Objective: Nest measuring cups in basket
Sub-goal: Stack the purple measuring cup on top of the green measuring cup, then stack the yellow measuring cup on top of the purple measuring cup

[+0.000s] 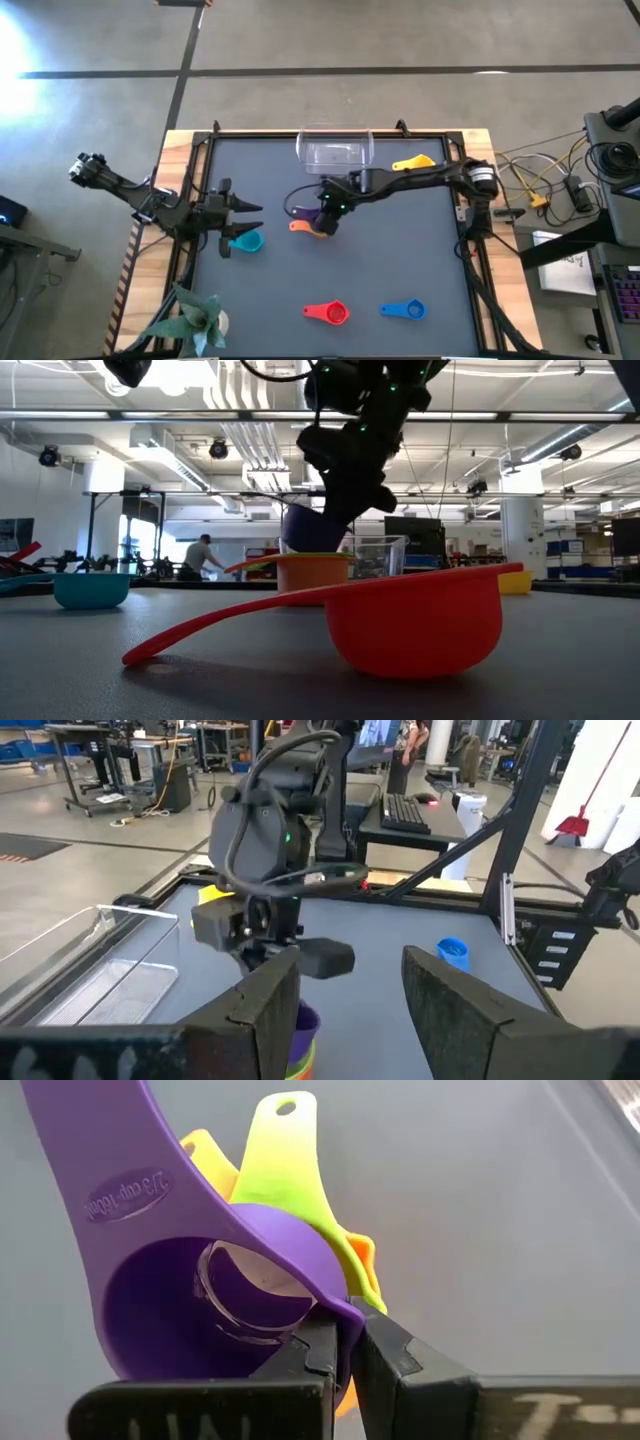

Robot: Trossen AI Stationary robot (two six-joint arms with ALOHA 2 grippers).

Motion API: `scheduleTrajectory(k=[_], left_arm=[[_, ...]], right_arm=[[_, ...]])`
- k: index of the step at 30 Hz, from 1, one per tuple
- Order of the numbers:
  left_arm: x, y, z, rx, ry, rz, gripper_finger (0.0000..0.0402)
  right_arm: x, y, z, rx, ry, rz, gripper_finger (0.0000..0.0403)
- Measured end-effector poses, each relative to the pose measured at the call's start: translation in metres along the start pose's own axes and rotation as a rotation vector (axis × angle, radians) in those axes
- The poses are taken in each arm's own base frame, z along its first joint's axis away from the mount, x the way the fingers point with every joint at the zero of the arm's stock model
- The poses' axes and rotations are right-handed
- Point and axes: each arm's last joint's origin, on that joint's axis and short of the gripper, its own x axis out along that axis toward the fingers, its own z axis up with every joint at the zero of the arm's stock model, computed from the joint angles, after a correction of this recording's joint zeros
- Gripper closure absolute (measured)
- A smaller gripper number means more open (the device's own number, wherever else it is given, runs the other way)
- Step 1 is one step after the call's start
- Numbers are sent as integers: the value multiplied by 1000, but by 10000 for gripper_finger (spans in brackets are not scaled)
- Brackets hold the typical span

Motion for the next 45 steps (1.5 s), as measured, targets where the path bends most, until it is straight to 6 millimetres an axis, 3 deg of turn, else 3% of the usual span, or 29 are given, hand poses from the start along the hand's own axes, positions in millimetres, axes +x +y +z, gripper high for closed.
scheduleTrajectory(k=[11,25,28,34,40,45], left_arm=[[0,0,-2,4,20,3,242],[0,0,-2,-2,19,-1,242],[0,0,-2,-10,19,-2,242],[0,0,-3,-13,25,-1,242],[1,0,-3,-9,31,0,242],[4,-2,-5,-5,44,2,242]], right_arm=[[9,-1,6,7,7,-15,378],[1,-5,3,-48,49,-40,274],[-16,-4,5,-90,17,-34,259],[-75,-11,1,-154,-124,-120,253],[-128,-39,-29,-136,-232,-185,254],[-155,-71,-62,-74,-288,-240,257]])
